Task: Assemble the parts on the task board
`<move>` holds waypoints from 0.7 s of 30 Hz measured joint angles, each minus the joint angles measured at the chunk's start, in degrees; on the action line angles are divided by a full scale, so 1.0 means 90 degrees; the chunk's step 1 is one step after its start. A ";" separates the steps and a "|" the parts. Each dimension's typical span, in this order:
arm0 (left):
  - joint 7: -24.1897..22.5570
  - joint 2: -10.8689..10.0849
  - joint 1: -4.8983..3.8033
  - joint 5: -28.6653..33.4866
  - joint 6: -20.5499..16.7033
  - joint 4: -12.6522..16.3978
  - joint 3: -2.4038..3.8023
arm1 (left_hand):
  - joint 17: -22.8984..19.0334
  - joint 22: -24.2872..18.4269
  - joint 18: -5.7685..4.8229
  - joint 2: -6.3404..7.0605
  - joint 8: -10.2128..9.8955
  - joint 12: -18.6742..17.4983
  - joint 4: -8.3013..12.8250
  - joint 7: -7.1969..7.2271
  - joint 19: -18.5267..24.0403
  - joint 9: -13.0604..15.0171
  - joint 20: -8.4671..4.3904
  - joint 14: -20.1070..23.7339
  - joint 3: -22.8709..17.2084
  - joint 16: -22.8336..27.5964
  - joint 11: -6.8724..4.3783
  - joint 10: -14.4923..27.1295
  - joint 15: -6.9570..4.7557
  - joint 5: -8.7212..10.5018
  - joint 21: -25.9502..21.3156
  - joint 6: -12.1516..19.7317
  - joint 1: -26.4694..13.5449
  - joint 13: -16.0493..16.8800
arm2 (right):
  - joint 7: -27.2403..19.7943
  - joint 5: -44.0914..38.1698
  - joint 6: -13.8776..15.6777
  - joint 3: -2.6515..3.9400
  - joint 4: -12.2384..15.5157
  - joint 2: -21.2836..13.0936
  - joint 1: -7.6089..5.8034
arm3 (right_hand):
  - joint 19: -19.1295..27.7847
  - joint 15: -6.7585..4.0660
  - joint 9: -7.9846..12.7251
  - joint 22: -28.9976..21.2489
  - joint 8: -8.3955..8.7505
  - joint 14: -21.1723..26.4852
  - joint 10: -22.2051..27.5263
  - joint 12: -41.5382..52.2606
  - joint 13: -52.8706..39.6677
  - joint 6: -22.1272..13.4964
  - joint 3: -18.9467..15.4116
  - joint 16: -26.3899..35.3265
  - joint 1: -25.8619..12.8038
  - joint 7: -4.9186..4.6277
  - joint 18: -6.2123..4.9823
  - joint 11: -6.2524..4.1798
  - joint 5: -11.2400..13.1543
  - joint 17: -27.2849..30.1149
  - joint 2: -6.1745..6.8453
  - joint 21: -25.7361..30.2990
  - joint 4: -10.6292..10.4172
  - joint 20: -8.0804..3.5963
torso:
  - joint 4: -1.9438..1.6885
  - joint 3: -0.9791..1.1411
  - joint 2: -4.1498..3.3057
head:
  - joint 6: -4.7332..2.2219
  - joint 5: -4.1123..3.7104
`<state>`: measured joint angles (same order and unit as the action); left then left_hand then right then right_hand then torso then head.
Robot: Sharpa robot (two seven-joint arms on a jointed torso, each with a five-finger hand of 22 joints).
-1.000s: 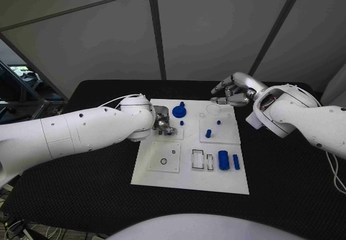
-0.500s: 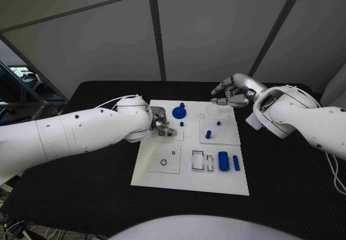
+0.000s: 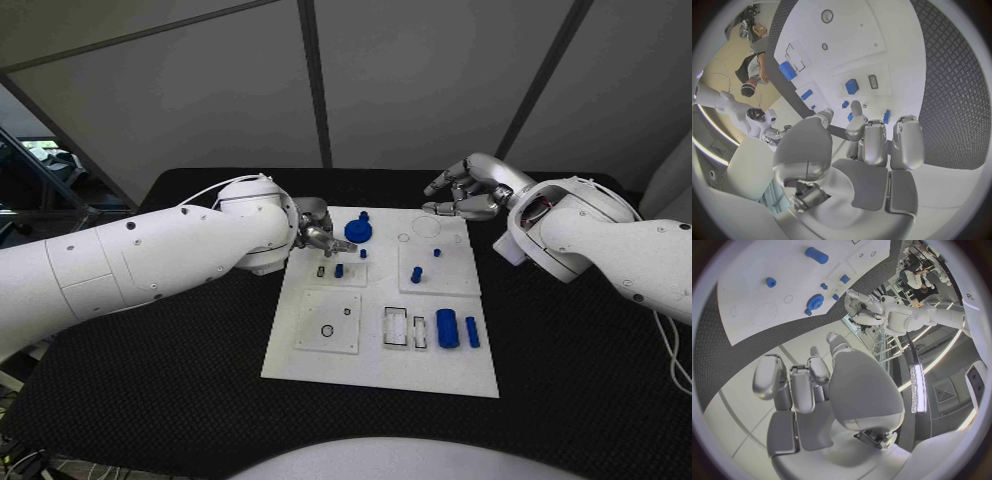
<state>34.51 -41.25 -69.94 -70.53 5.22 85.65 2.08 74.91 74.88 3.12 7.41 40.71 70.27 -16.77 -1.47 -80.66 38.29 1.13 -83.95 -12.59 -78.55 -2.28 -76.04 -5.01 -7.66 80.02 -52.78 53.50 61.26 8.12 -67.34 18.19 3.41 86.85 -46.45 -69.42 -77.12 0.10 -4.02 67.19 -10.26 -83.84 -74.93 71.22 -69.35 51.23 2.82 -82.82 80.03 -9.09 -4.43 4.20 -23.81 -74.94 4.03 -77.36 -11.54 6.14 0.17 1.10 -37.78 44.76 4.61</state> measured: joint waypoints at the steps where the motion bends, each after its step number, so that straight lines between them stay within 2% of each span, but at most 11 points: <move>1: 0.0000 -0.0029 -0.0002 0.0023 0.0000 0.0001 0.0039 | 0.0000 -0.0009 -0.0001 0.0015 0.0000 -0.0017 0.0000 -0.0021 0.0000 0.0000 0.0000 0.0000 0.0070 0.0000 0.0008 0.0009 0.0000 0.0000 -0.0005 0.0021 0.0024 -0.0024 | -0.0001 0.0001 -0.0001 0.0000 -0.0005 0.0001 0.0000 | 0.0000 0.0000 0.0000 0.0000 0.0000 0.0000 0.0000 0.0000 0.0000 0.0000 0.0000 0.0000 0.0000 0.0000 0.0000 0.0000 0.0000 0.0000 0.0000 0.0000 0.0000 0.0000 | 0.0000 0.0002 0.0000 | -0.0002 0.0001; 5: 0.0000 -0.0117 -0.0016 0.0117 0.0020 -0.0092 0.0160 | 0.0000 -0.0094 -0.0001 -0.0059 -0.0040 -0.0129 -0.0003 -0.0055 0.0050 -0.0029 0.0045 0.0000 0.0290 0.0000 0.0055 0.0124 0.0000 0.0000 -0.0098 0.0126 0.0233 -0.0170 | -0.0004 0.0004 -0.0006 -0.0001 -0.0016 0.0002 0.0001 | 0.0000 0.0000 0.0000 0.0000 0.0000 0.0000 0.0000 0.0000 0.0000 0.0000 0.0000 0.0000 0.0000 0.0000 0.0000 0.0000 0.0000 0.0000 0.0000 0.0000 0.0000 0.0000 | 0.0000 0.0005 0.0000 | -0.0004 0.0002; 9: 0.0000 -0.0095 -0.0089 0.0191 0.0117 -0.0484 0.0225 | 0.0000 -0.0179 0.0000 -0.0187 -0.0277 -0.0246 0.0007 -0.0148 0.0128 -0.0195 0.0081 -0.0007 0.0335 0.0000 0.0134 0.0249 0.0007 0.0000 -0.0174 0.0327 0.0548 -0.0340 | -0.0005 0.0007 -0.0010 -0.0001 -0.0022 0.0003 0.0001 | 0.0000 0.0000 -0.0001 0.0000 0.0000 0.0000 0.0000 0.0000 0.0000 0.0000 0.0000 0.0000 0.0000 0.0000 0.0000 0.0000 0.0000 0.0001 0.0000 0.0023 0.0000 0.0000 | -0.0001 0.0005 0.0000 | 0.0002 0.0004; 12: -0.0001 -0.0027 -0.0136 0.0221 0.0193 -0.0777 0.0239 | 0.0000 -0.0221 -0.0001 -0.0231 -0.0410 -0.0315 0.0007 -0.0214 0.0162 -0.0306 0.0114 -0.0001 0.0368 0.0000 0.0180 0.0295 0.0068 0.0000 -0.0222 0.0398 0.0638 -0.0428 | -0.0006 0.0009 -0.0013 -0.0001 -0.0021 0.0005 0.0001 | 0.0000 0.0000 -0.0001 0.0000 0.0000 0.0000 0.0000 0.0000 0.0000 0.0000 0.0000 0.0000 0.0001 0.0000 0.0000 0.0000 0.0000 0.0001 0.0001 0.0023 0.0000 0.0000 | -0.0001 0.0005 -0.0001 | -0.0005 0.0007; 15: -0.0008 0.0126 -0.0179 0.0249 0.0290 -0.1172 0.0247 | 0.0000 -0.0245 -0.0001 -0.0204 -0.0541 -0.0345 0.0003 -0.0245 0.0185 -0.0428 0.0137 -0.0022 0.0451 0.0000 0.0222 0.0336 0.0089 0.0000 -0.0223 0.0430 0.0675 -0.0501 | -0.0007 0.0010 -0.0015 -0.0001 -0.0016 0.0005 0.0001 | 0.0000 0.0000 0.0000 0.0000 0.0000 0.0000 0.0000 0.0000 -0.0001 0.0000 0.0000 0.0000 0.0002 0.0000 0.0000 0.0000 0.0000 0.0001 0.0001 0.0023 0.0000 0.0000 | 0.0001 0.0004 -0.0007 | -0.0020 0.0012; 21: -0.0024 0.0456 -0.0262 0.0275 0.0495 -0.1827 0.0257 | 0.0000 -0.0245 0.0001 -0.0204 -0.0620 -0.0345 -0.0011 -0.0269 0.0199 -0.0531 0.0151 -0.0001 0.0503 0.0000 0.0226 0.0340 0.0112 0.0000 -0.0248 0.0452 0.0726 -0.0522 | -0.0007 0.0013 -0.0017 -0.0001 -0.0013 0.0011 0.0001 | 0.0000 0.0000 -0.0001 0.0001 0.0000 0.0000 0.0000 0.0000 -0.0001 0.0000 0.0000 0.0000 0.0002 0.0000 0.0000 0.0000 0.0000 0.0001 0.0002 0.0023 0.0000 0.0000 | 0.0021 0.0002 -0.0020 | -0.0037 0.0046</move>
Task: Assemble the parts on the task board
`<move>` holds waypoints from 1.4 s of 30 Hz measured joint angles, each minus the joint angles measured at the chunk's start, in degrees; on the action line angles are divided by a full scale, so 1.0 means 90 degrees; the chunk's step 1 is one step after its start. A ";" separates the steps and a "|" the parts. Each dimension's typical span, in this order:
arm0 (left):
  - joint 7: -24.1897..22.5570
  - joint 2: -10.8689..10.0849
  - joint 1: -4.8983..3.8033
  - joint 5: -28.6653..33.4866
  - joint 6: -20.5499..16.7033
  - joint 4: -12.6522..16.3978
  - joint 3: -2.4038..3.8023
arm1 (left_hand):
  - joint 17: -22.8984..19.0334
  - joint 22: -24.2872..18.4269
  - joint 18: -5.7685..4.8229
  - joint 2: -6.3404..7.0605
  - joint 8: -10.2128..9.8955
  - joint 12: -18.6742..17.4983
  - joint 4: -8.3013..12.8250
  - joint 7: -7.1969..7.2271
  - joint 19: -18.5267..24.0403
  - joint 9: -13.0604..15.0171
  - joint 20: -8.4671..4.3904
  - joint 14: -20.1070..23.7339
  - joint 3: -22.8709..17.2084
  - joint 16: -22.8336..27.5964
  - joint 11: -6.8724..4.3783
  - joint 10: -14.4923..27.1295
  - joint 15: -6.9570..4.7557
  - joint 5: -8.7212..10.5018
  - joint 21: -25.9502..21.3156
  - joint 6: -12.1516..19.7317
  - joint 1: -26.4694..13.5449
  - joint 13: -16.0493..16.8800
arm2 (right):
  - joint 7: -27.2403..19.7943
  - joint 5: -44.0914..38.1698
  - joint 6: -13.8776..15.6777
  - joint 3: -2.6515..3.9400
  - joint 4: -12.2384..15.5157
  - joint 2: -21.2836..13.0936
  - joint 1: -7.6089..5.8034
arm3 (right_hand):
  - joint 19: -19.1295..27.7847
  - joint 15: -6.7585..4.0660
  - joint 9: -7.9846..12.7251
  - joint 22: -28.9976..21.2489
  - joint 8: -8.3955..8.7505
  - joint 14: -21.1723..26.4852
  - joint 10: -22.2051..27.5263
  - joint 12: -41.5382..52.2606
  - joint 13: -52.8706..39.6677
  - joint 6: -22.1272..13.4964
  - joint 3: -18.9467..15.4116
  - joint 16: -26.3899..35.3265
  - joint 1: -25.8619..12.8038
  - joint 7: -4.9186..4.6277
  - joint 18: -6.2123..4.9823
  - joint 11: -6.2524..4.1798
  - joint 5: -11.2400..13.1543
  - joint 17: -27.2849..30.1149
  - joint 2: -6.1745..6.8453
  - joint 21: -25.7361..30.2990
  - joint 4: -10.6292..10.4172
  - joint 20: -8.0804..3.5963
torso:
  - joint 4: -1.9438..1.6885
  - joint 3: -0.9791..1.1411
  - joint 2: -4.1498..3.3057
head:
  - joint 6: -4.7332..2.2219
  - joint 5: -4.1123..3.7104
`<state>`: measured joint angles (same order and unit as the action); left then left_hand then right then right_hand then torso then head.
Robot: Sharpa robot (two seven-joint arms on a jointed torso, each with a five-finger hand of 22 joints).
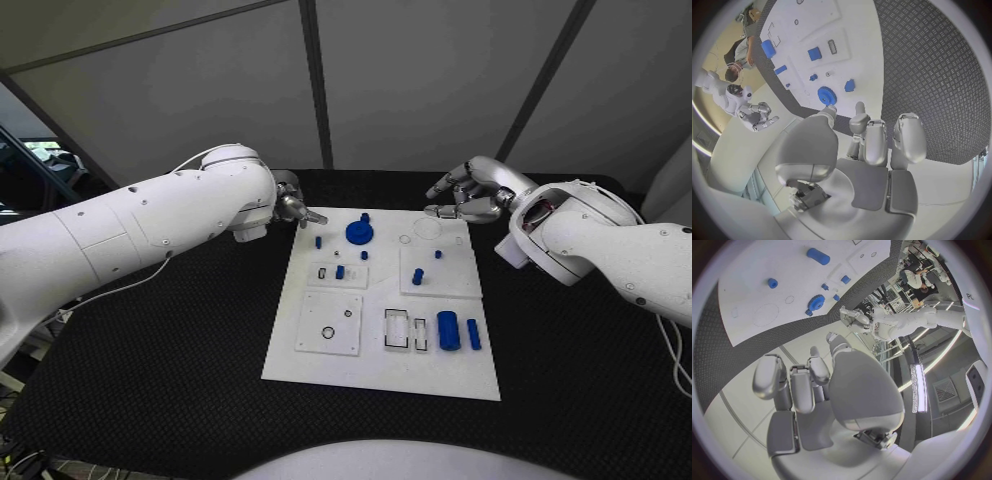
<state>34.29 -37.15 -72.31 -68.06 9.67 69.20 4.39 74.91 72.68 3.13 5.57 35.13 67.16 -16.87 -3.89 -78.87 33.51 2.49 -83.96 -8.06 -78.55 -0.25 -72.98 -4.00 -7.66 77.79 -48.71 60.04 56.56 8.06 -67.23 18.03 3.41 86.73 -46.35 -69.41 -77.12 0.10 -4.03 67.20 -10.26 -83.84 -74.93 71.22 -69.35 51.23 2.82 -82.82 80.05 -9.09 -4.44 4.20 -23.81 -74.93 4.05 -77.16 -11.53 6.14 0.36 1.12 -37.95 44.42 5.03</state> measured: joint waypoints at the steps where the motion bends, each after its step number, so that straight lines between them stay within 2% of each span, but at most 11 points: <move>1: -0.0001 0.0045 -0.0005 0.0000 0.0035 -0.0072 0.0001 | 0.0000 -0.0005 0.0002 0.0000 -0.0022 0.0000 0.0004 0.0000 0.0009 -0.0015 0.0009 0.0000 0.0029 0.0000 0.0012 0.0012 0.0000 0.0000 0.0000 0.0000 0.0000 0.0000 | 0.0000 0.0000 0.0000 0.0000 0.0000 0.0003 0.0000 | 0.0000 0.0000 0.0000 0.0000 0.0000 0.0000 0.0000 0.0000 0.0000 0.0000 0.0000 0.0000 0.0000 0.0000 0.0000 0.0000 0.0000 0.0000 0.0000 0.0000 0.0000 0.0000 | 0.0004 0.0000 -0.0002 | -0.0001 0.0009; 9: -0.0016 0.0411 -0.0011 -0.0076 0.0300 -0.0588 0.0001 | 0.0000 -0.0027 0.0007 0.0000 -0.0023 0.0000 -0.0004 0.0000 0.0009 -0.0045 0.0009 0.0000 0.0053 0.0000 0.0021 0.0021 0.0000 0.0000 -0.0024 0.0000 0.0000 -0.0011 | 0.0002 0.0002 -0.0012 0.0000 0.0000 0.0035 0.0000 | 0.0000 0.0000 0.0000 0.0000 0.0000 0.0000 0.0000 0.0000 0.0000 0.0000 0.0019 0.0000 0.0000 0.0000 0.0000 0.0000 -0.0030 0.0000 0.0000 0.0000 -0.0018 0.0000 | 0.0010 -0.0004 -0.0026 | -0.0004 0.0034; 18: -0.0070 0.0657 0.0012 -0.0154 0.0496 -0.0913 0.0001 | 0.0000 -0.0071 0.0008 -0.0002 -0.0048 -0.0027 0.0013 0.0000 0.0032 -0.0082 0.0032 0.0000 0.0070 0.0024 0.0021 0.0021 0.0000 0.0000 -0.0072 0.0000 0.0001 -0.0038 | 0.0002 0.0002 -0.0024 0.0000 -0.0011 0.0059 0.0000 | 0.0000 0.0000 0.0000 0.0001 0.0000 0.0000 0.0000 0.0000 -0.0001 0.0000 0.0019 0.0000 0.0001 0.0000 0.0000 0.0000 -0.0030 0.0001 0.0000 0.0000 -0.0018 0.0000 | 0.0016 -0.0001 -0.0025 | 0.0033 0.0057; 21: -0.0087 0.0695 0.0013 -0.0170 0.0557 -0.0995 0.0001 | 0.0000 -0.0079 0.0008 -0.0094 -0.0084 -0.0027 0.0014 -0.0024 0.0031 -0.0131 0.0032 -0.0022 0.0070 0.0024 0.0043 0.0043 0.0022 0.0000 -0.0072 -0.0024 0.0094 -0.0048 | 0.0002 0.0002 -0.0028 0.0000 -0.0015 0.0066 0.0000 | 0.0000 0.0000 0.0000 0.0001 0.0000 0.0000 0.0000 0.0000 -0.0001 0.0000 0.0018 0.0000 0.0001 0.0000 0.0000 0.0000 -0.0030 0.0001 0.0000 0.0000 -0.0018 0.0000 | 0.0016 0.0001 -0.0022 | 0.0039 0.0060; 30: -0.0143 0.0763 0.0015 -0.0193 0.0771 -0.1031 -0.0006 | 0.0000 -0.0090 0.0008 -0.0228 -0.0127 -0.0027 0.0013 -0.0022 0.0054 -0.0232 0.0055 -0.0003 0.0070 0.0051 0.0021 0.0066 0.0042 0.0000 -0.0097 -0.0073 0.0227 -0.0063 | 0.0000 0.0004 -0.0039 0.0000 -0.0037 0.0090 0.0000 | 0.0000 0.0000 0.0000 0.0001 0.0000 0.0000 0.0000 0.0000 -0.0001 0.0000 0.0018 0.0000 0.0001 0.0000 0.0000 0.0000 -0.0054 0.0001 0.0000 0.0000 -0.0018 0.0000 | 0.0010 0.0004 -0.0020 | 0.0047 0.0057; 32: -0.0151 0.0771 0.0015 -0.0195 0.0826 -0.1032 -0.0010 | 0.0000 -0.0090 0.0008 -0.0203 -0.0134 -0.0027 0.0013 -0.0044 0.0054 -0.0256 0.0055 0.0000 0.0070 0.0051 0.0024 0.0070 0.0045 0.0000 -0.0097 -0.0095 0.0254 -0.0073 | 0.0000 0.0004 -0.0042 0.0000 -0.0041 0.0093 0.0000 | 0.0000 0.0000 -0.0001 0.0001 0.0000 0.0000 0.0000 0.0000 -0.0001 0.0000 0.0018 0.0000 0.0001 0.0000 0.0000 0.0000 -0.0054 0.0001 0.0000 0.0000 -0.0018 0.0000 | 0.0009 0.0004 -0.0020 | 0.0050 0.0058; 42: -0.0176 0.0773 0.0020 -0.0202 0.1023 -0.1040 -0.0028 | 0.0000 -0.0088 0.0008 -0.0276 -0.0182 -0.0027 0.0013 -0.0038 0.0054 -0.0317 0.0055 0.0000 0.0070 0.0051 0.0043 0.0088 0.0045 0.0000 -0.0097 -0.0135 0.0377 -0.0067 | -0.0004 0.0005 -0.0051 0.0000 -0.0051 0.0111 0.0000 | 0.0000 0.0000 -0.0001 0.0001 0.0000 0.0000 0.0000 0.0000 -0.0001 0.0000 0.0018 0.0000 0.0001 0.0000 0.0000 0.0000 -0.0088 0.0002 0.0000 0.0000 -0.0018 0.0000 | 0.0009 0.0005 -0.0017 | 0.0072 0.0025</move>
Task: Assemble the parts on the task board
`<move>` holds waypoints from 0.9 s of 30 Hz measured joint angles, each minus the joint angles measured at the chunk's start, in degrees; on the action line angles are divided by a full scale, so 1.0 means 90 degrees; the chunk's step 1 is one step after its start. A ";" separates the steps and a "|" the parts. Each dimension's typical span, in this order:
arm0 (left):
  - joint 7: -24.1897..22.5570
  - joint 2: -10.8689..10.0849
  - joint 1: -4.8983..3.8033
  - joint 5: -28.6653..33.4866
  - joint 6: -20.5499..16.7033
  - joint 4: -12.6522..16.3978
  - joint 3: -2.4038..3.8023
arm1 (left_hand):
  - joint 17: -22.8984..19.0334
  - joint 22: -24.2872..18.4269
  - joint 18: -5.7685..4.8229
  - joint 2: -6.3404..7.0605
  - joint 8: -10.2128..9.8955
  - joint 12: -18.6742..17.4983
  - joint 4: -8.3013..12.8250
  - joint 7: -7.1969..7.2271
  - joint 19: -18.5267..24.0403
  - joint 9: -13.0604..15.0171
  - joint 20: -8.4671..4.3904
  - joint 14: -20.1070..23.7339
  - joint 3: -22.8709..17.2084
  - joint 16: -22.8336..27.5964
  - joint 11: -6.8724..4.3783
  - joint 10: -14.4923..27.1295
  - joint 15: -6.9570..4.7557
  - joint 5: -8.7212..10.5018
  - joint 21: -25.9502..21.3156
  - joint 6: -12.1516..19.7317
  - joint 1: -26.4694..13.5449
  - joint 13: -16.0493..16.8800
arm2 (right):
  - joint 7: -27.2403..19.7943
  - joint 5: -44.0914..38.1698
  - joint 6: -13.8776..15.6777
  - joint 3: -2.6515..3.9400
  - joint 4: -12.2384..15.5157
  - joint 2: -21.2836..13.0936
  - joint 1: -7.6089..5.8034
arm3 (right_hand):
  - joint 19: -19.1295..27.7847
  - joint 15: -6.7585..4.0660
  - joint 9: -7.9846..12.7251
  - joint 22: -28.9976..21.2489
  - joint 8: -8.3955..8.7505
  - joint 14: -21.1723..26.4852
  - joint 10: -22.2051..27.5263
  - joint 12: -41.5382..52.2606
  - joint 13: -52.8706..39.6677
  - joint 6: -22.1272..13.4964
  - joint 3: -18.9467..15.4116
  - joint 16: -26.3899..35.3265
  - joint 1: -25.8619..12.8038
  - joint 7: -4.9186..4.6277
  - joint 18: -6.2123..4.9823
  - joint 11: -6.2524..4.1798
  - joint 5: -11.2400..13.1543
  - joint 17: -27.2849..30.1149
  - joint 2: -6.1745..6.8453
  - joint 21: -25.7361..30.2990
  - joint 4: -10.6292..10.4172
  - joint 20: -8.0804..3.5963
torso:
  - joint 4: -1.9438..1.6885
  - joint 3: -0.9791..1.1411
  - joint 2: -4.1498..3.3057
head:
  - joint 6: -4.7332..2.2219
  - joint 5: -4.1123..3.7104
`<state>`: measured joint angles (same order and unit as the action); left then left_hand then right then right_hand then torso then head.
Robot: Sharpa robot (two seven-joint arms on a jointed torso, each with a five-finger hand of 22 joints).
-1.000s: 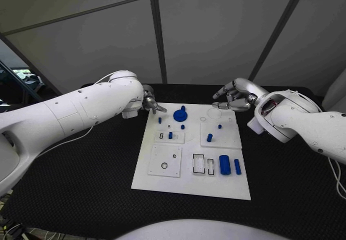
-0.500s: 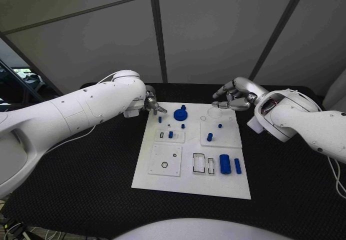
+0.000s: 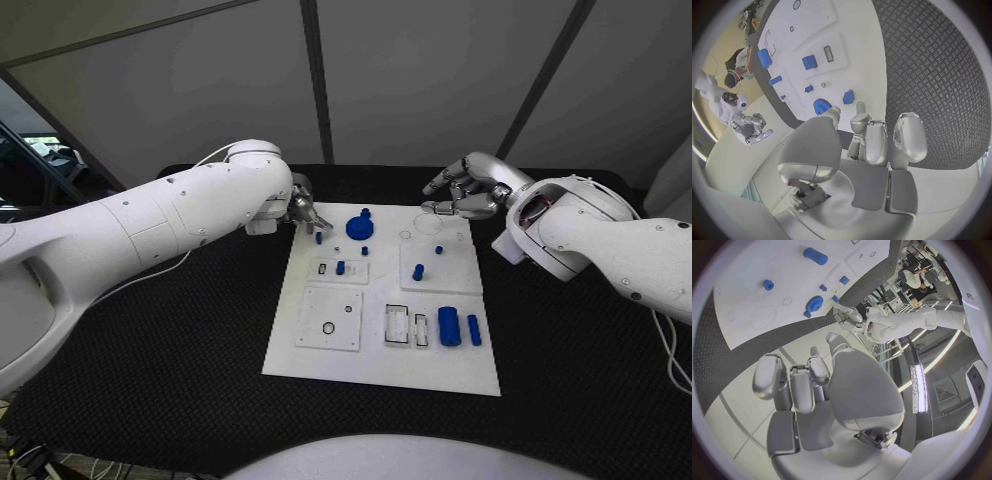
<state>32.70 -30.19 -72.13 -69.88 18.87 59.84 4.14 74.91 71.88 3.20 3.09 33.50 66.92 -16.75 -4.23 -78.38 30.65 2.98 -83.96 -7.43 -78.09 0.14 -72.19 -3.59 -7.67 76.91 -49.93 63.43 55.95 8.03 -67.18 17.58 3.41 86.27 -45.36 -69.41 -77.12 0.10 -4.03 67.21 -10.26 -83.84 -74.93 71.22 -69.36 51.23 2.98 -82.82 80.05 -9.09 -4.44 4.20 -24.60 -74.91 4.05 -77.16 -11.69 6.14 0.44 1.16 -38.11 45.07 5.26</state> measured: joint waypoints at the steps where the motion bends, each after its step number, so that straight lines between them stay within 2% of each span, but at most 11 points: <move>1: -0.0001 0.0000 0.0001 -0.0001 0.0013 0.0002 -0.0001 | 0.0000 0.0004 0.0000 0.0012 0.0000 0.0000 0.0000 0.0021 0.0000 -0.0009 0.0000 0.0000 0.0000 0.0000 0.0000 0.0000 0.0000 0.0000 0.0000 -0.0021 0.0040 0.0004 | 0.0000 0.0000 -0.0001 0.0000 -0.0001 0.0001 0.0000 | 0.0000 0.0000 0.0000 0.0000 0.0000 0.0000 0.0000 0.0000 0.0000 0.0000 0.0000 0.0000 0.0000 0.0000 0.0000 0.0000 0.0000 0.0000 0.0000 0.0000 0.0000 0.0000 | 0.0000 0.0000 0.0000 | 0.0001 -0.0002; 11: -0.0016 -0.0019 0.0004 -0.0003 0.0127 0.0012 -0.0008 | 0.0000 0.0004 0.0000 -0.0044 -0.0026 0.0000 0.0000 0.0018 0.0000 -0.0048 0.0000 0.0000 0.0000 0.0000 0.0000 0.0000 0.0000 0.0000 0.0000 -0.0051 0.0094 0.0007 | -0.0004 0.0000 -0.0006 0.0000 -0.0011 0.0005 0.0000 | 0.0000 0.0000 0.0000 0.0000 0.0000 0.0000 0.0000 0.0000 0.0000 0.0000 0.0000 0.0000 0.0000 0.0000 0.0000 0.0000 -0.0022 0.0000 0.0000 0.0000 0.0000 0.0000 | 0.0000 0.0000 0.0002 | -0.0007 0.0002; 12: -0.0018 -0.0021 0.0005 0.0000 0.0137 0.0013 -0.0008 | 0.0000 0.0004 0.0000 -0.0085 -0.0041 0.0000 0.0011 0.0015 0.0000 -0.0060 0.0000 0.0000 -0.0011 0.0000 0.0000 0.0000 0.0000 0.0000 -0.0018 -0.0075 0.0139 0.0006 | -0.0004 0.0000 -0.0006 0.0000 -0.0013 0.0007 0.0000 | 0.0000 0.0000 0.0000 0.0000 0.0000 0.0000 0.0000 0.0000 0.0000 0.0000 0.0000 0.0000 0.0000 0.0000 0.0000 0.0000 -0.0022 0.0000 0.0000 0.0000 0.0000 0.0000 | 0.0000 0.0000 0.0002 | -0.0007 0.0002; 18: -0.0035 -0.0030 0.0005 0.0060 0.0191 0.0021 -0.0009 | 0.0000 0.0004 -0.0001 -0.0102 -0.0068 0.0000 0.0043 0.0008 0.0000 -0.0120 0.0000 0.0000 -0.0043 0.0000 0.0000 0.0000 0.0000 0.0000 -0.0025 -0.0088 0.0268 0.0006 | -0.0010 0.0000 -0.0007 0.0000 -0.0021 0.0026 0.0000 | 0.0000 0.0000 0.0000 0.0000 0.0000 0.0000 0.0000 0.0000 0.0000 0.0000 0.0000 0.0000 0.0000 0.0000 0.0000 0.0000 -0.0022 0.0000 0.0000 0.0000 0.0000 0.0000 | 0.0000 -0.0001 0.0000 | -0.0008 0.0002; 25: -0.0098 -0.0033 0.0007 0.0139 0.0239 0.0025 -0.0010 | 0.0000 0.0004 0.0000 -0.0231 -0.0114 0.0000 0.0080 0.0019 0.0000 -0.0192 0.0000 0.0000 -0.0117 0.0000 -0.0001 0.0000 0.0000 0.0000 -0.0025 -0.0144 0.0514 0.0006 | -0.0018 0.0000 -0.0007 0.0000 -0.0029 0.0036 0.0000 | 0.0000 0.0000 0.0000 0.0000 0.0000 0.0000 0.0000 0.0000 0.0000 0.0000 0.0000 0.0000 0.0000 0.0000 0.0000 0.0000 -0.0022 0.0000 0.0000 0.0000 0.0000 0.0000 | 0.0000 -0.0001 -0.0004 | 0.0004 0.0008; 27: -0.0118 -0.0033 0.0007 0.0157 0.0249 0.0027 -0.0010 | 0.0000 0.0004 0.0000 -0.0211 -0.0114 0.0000 0.0087 0.0028 0.0000 -0.0206 0.0000 0.0000 -0.0125 0.0000 0.0000 0.0000 0.0000 0.0000 -0.0049 -0.0153 0.0550 0.0001 | -0.0019 0.0000 -0.0007 0.0000 -0.0030 0.0037 0.0000 | 0.0000 0.0000 0.0000 0.0000 0.0000 0.0000 0.0000 0.0000 0.0000 0.0000 0.0000 0.0000 0.0000 0.0000 0.0000 0.0000 -0.0042 0.0001 0.0000 0.0000 0.0000 0.0000 | 0.0001 -0.0001 -0.0004 | 0.0011 0.0009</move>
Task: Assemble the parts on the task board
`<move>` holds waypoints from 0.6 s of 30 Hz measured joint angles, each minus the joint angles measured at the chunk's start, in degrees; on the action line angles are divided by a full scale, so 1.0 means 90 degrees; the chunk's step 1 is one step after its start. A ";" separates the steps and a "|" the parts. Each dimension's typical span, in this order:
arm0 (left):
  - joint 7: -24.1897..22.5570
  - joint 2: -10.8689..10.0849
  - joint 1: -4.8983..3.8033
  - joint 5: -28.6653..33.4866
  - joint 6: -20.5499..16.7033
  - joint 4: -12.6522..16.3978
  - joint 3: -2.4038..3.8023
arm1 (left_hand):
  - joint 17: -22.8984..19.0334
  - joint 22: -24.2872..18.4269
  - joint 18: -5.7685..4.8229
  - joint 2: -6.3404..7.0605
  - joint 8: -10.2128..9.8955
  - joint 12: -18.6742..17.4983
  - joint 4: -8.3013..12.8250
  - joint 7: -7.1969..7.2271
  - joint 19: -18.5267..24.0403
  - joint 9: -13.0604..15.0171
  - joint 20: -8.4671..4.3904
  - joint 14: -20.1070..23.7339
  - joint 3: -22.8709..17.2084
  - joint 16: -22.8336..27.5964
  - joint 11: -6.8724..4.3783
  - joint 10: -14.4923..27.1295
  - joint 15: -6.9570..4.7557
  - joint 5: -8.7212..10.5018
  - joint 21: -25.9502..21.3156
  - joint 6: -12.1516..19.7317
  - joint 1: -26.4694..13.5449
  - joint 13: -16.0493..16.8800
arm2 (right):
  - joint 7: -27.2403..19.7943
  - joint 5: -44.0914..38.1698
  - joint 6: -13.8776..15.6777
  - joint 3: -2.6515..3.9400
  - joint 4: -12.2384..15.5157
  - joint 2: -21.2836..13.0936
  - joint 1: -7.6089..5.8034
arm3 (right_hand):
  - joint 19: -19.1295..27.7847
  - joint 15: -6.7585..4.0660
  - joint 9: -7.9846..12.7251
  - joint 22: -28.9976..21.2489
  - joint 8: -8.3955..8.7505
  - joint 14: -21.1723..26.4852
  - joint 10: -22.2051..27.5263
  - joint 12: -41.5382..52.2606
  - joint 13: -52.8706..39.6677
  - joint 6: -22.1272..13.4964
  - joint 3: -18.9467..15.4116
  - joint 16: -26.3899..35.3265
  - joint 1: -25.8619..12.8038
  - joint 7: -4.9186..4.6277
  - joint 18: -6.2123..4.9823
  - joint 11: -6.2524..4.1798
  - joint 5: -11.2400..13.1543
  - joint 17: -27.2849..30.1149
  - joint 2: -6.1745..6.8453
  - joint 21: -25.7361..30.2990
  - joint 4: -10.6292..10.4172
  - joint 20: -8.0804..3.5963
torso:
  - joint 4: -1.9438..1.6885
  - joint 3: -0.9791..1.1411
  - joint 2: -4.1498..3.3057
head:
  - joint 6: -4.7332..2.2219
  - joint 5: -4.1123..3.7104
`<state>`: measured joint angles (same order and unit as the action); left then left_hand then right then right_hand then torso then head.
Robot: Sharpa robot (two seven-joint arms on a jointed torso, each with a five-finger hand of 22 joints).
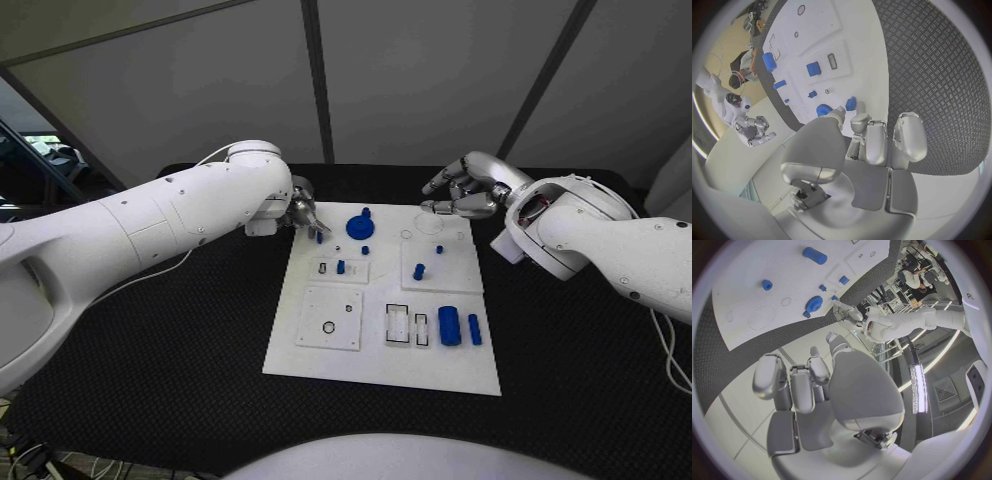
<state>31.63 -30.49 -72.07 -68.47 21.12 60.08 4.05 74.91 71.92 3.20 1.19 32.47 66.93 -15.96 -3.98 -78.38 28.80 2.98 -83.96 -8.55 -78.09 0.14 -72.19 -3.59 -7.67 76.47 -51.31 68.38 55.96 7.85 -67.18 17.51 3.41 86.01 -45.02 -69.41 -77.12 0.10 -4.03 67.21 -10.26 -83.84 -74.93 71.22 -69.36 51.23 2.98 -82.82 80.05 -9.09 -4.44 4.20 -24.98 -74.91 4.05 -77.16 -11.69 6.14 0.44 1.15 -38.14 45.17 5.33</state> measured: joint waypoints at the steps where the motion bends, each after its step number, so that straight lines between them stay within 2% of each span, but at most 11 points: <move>1: -0.0011 0.0000 0.0000 0.0008 0.0004 0.0002 0.0000 | 0.0000 0.0000 0.0000 -0.0015 0.0000 0.0000 0.0000 0.0000 0.0000 -0.0003 0.0000 0.0000 0.0000 0.0000 0.0000 0.0000 0.0000 0.0000 0.0000 0.0000 0.0028 -0.0003 | -0.0001 0.0000 0.0000 0.0000 -0.0001 0.0001 0.0000 | 0.0000 -0.0003 0.0000 0.0000 0.0000 -0.0003 0.0000 0.0000 0.0000 0.0000 0.0011 0.0000 0.0000 0.0000 0.0001 0.0000 -0.0017 0.0000 0.0000 0.0000 -0.0010 0.0000 | 0.0000 0.0000 0.0000 | 0.0001 0.0001; 13: -0.0109 0.0003 0.0000 0.0072 0.0029 0.0021 -0.0001 | 0.0000 0.0000 0.0000 -0.0016 0.0000 0.0001 -0.0018 0.0000 0.0000 -0.0008 0.0000 0.0000 -0.0017 0.0000 0.0000 0.0000 0.0000 0.0000 0.0000 0.0001 0.0028 -0.0004 | -0.0006 0.0000 0.0000 0.0000 -0.0009 0.0009 0.0001 | 0.0000 -0.0023 0.0000 0.0000 0.0000 -0.0023 0.0000 0.0000 0.0000 0.0000 0.0018 0.0000 0.0000 0.0000 0.0000 0.0000 -0.0017 0.0000 0.0000 0.0000 -0.0018 0.0000 | 0.0001 0.0000 0.0000 | 0.0006 0.0007; 18: -0.0118 0.0005 0.0000 0.0081 0.0031 0.0004 -0.0001 | 0.0000 0.0010 0.0000 -0.0092 -0.0028 0.0001 0.0036 0.0016 0.0000 -0.0050 0.0000 0.0000 -0.0123 0.0000 0.0000 0.0000 0.0000 0.0000 0.0000 -0.0016 0.0243 -0.0005 | -0.0008 0.0000 0.0000 0.0000 -0.0010 0.0009 0.0001 | 0.0000 -0.0023 0.0000 0.0005 0.0000 -0.0023 0.0000 0.0000 -0.0005 0.0000 0.0017 0.0000 0.0000 0.0000 0.0000 0.0000 -0.0017 0.0000 0.0000 0.0000 -0.0017 0.0000 | 0.0002 0.0000 0.0000 | 0.0014 0.0002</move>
<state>30.57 -30.44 -72.07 -67.74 21.39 60.11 4.04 74.91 72.01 3.20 0.36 32.22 66.94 -15.64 -3.84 -78.38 28.35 2.98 -83.96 -9.66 -78.10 0.14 -72.19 -3.59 -7.67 76.47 -51.45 70.56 55.92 7.78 -67.18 17.51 3.41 85.92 -44.94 -69.40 -77.12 -0.11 -4.03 67.26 -10.26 -84.04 -74.93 71.22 -69.41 51.23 3.14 -82.82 80.05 -9.09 -4.44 4.20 -25.13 -74.90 4.05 -77.16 -11.84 6.14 0.46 1.15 -38.14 45.30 5.35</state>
